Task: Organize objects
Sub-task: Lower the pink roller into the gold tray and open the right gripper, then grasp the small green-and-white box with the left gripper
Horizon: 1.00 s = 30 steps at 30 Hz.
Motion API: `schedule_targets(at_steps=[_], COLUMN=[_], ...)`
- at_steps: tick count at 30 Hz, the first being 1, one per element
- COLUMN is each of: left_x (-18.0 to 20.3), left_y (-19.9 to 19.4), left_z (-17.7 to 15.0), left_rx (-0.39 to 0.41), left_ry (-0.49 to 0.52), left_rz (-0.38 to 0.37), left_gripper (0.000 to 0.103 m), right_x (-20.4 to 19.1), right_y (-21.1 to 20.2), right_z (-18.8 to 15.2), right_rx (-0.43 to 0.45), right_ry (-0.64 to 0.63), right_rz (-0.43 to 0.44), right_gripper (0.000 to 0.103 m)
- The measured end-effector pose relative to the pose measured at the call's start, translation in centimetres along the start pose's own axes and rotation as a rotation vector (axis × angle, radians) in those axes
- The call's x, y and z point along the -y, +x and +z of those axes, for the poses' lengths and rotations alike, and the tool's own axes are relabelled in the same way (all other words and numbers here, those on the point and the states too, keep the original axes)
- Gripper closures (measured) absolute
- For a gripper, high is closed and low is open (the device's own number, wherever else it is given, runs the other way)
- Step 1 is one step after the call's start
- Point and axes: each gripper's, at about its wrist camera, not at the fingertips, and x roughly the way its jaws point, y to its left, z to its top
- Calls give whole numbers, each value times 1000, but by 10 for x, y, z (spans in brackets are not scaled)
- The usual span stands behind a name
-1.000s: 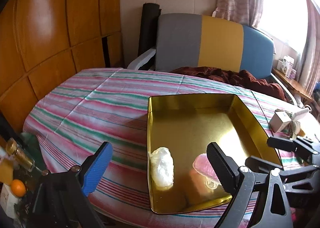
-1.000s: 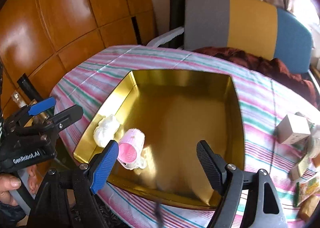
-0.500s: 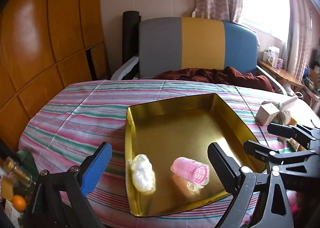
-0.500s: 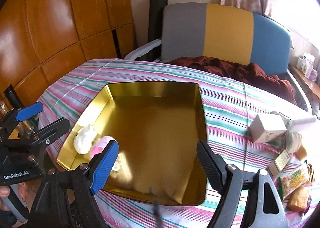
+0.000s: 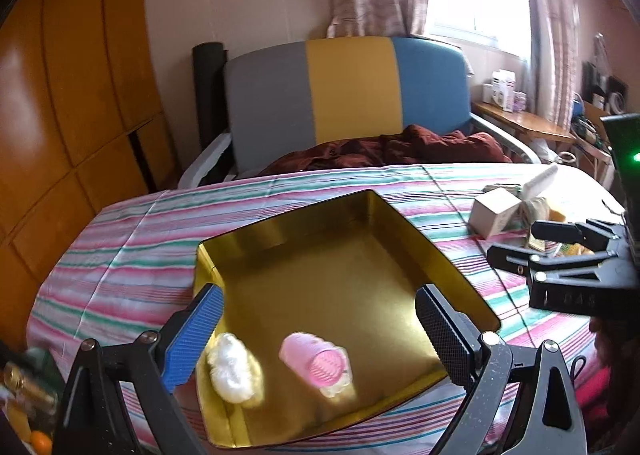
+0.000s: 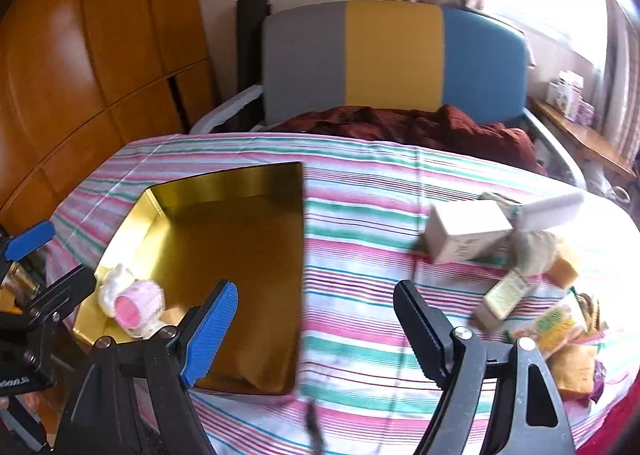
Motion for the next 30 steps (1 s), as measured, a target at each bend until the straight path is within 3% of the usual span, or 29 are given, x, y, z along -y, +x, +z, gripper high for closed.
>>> schedule_targets(at_steps=[9,17,24,30], left_x=[28,54,89,130], left_y=[5,14,21,32], left_z=[7,12,18,24], left_rx=[-2,-3,-5,-32], left_ry=[68,129,196,255], left_rz=[-44,-96,-187,-295], left_gripper=[6,6,6,7], right_x=[63,158,243,289], right_y=[-16,-44,-58,-60], right_z=[0,-2,-17,-47], right_rx=[6,28,47,57], right_ry=[98,300,480,690], right_rz=[-101,-222,-355,-338], right_gripper=[21,21,21,21])
